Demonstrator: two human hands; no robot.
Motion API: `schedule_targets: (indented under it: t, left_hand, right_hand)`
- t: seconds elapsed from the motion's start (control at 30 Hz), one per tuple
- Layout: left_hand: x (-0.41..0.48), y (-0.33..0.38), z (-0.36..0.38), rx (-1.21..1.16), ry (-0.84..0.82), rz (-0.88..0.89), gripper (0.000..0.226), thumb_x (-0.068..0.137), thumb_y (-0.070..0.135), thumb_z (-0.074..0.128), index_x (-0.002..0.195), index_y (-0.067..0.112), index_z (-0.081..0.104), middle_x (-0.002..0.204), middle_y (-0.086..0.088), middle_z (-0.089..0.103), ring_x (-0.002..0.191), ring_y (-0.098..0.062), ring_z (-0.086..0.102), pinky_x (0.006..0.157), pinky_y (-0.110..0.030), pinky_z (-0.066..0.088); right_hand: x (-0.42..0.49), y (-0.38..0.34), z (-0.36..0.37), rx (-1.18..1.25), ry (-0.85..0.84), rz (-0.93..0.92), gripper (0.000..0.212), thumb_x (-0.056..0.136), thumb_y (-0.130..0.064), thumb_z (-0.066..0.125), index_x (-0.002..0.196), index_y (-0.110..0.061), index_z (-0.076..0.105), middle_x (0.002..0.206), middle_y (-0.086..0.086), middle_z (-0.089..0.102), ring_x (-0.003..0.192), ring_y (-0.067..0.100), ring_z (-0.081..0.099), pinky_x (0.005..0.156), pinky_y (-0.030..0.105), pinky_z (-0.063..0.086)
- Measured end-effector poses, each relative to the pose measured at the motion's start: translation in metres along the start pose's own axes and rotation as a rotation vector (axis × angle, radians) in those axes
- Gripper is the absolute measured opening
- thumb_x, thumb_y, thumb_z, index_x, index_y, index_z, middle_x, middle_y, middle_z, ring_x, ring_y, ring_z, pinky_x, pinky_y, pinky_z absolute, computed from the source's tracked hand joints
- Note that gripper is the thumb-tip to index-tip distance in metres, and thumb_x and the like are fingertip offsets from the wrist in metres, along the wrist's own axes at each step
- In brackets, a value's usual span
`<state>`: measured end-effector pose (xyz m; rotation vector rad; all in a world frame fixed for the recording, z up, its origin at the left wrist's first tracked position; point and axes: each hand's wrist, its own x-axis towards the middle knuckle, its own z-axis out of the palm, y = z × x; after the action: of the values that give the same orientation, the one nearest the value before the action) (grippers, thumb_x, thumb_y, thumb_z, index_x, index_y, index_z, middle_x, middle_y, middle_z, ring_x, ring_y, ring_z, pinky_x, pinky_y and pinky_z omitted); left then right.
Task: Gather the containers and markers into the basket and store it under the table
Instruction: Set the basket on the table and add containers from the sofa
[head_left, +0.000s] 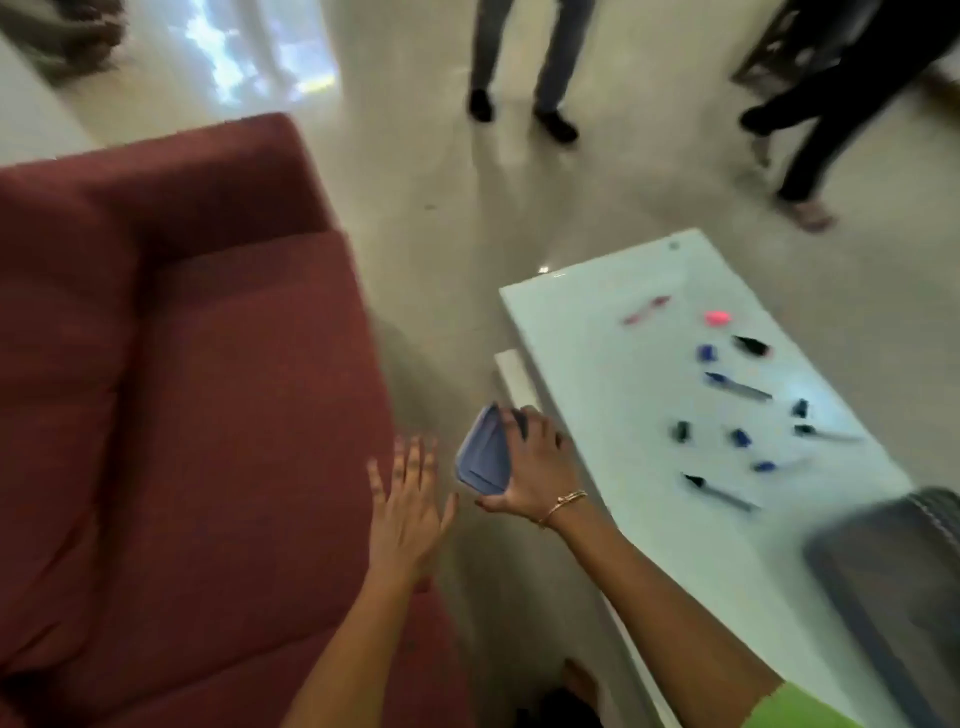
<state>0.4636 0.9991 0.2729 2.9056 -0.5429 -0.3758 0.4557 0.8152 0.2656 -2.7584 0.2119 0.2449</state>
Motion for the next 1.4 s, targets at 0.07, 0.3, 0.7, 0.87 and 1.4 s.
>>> schedule_targets:
  t: [0.07, 0.3, 0.7, 0.87, 1.4]
  left_hand:
    - [0.009, 0.075, 0.005, -0.009, -0.038, 0.140, 0.073, 0.094, 0.047, 0.028, 0.146, 0.017, -0.014, 0.159, -0.004, -0.010, 0.146, -0.023, -0.011, 0.116, -0.051, -0.013]
    - [-0.020, 0.295, 0.056, -0.007, -0.154, 0.532, 0.073, 0.095, 0.043, 0.027, 0.143, 0.020, -0.022, 0.158, -0.003, -0.016, 0.145, -0.023, -0.017, 0.116, -0.050, -0.011]
    - [-0.064, 0.476, 0.159, 0.144, -0.257, 0.804, 0.070, 0.095, 0.045, 0.021, 0.142, 0.019, -0.022, 0.158, -0.003, -0.014, 0.144, -0.024, -0.018, 0.115, -0.050, -0.014]
    - [-0.062, 0.494, 0.186, 0.199, -0.293, 0.863, 0.070, 0.094, 0.045, 0.022, 0.145, 0.018, -0.017, 0.159, -0.005, -0.008, 0.146, -0.024, -0.011, 0.119, -0.052, -0.006]
    - [-0.074, 0.523, 0.211, 0.260, -0.221, 1.011, 0.069, 0.093, 0.053, 0.019, 0.148, 0.017, -0.003, 0.160, -0.006, 0.005, 0.147, -0.024, -0.001, 0.115, -0.050, -0.009]
  right_hand:
    - [-0.039, 0.077, -0.030, 0.039, 0.062, 0.166, 0.124, 0.044, -0.070, 0.067, 0.143, -0.023, 0.008, 0.139, 0.009, 0.032, 0.129, 0.030, 0.030, 0.106, 0.052, 0.027]
    - [-0.220, 0.293, -0.075, 0.101, 0.111, 0.659, 0.130, 0.044, -0.054, 0.077, 0.145, -0.020, 0.004, 0.143, 0.008, 0.029, 0.131, 0.030, 0.028, 0.111, 0.047, 0.023]
    - [-0.375, 0.464, -0.020, 0.168, 0.076, 0.983, 0.125, 0.049, -0.061, 0.076, 0.144, -0.014, 0.009, 0.143, 0.013, 0.031, 0.131, 0.032, 0.032, 0.111, 0.048, 0.029]
    - [-0.387, 0.481, 0.016, 0.105, 0.008, 1.001, 0.121, 0.054, -0.064, 0.072, 0.144, -0.012, 0.008, 0.147, 0.015, 0.024, 0.134, 0.034, 0.027, 0.112, 0.050, 0.027]
    - [-0.404, 0.487, 0.032, 0.163, 0.135, 0.951, 0.074, 0.086, -0.047, 0.052, 0.143, -0.010, 0.023, 0.149, 0.012, 0.030, 0.138, 0.030, 0.027, 0.116, 0.042, 0.024]
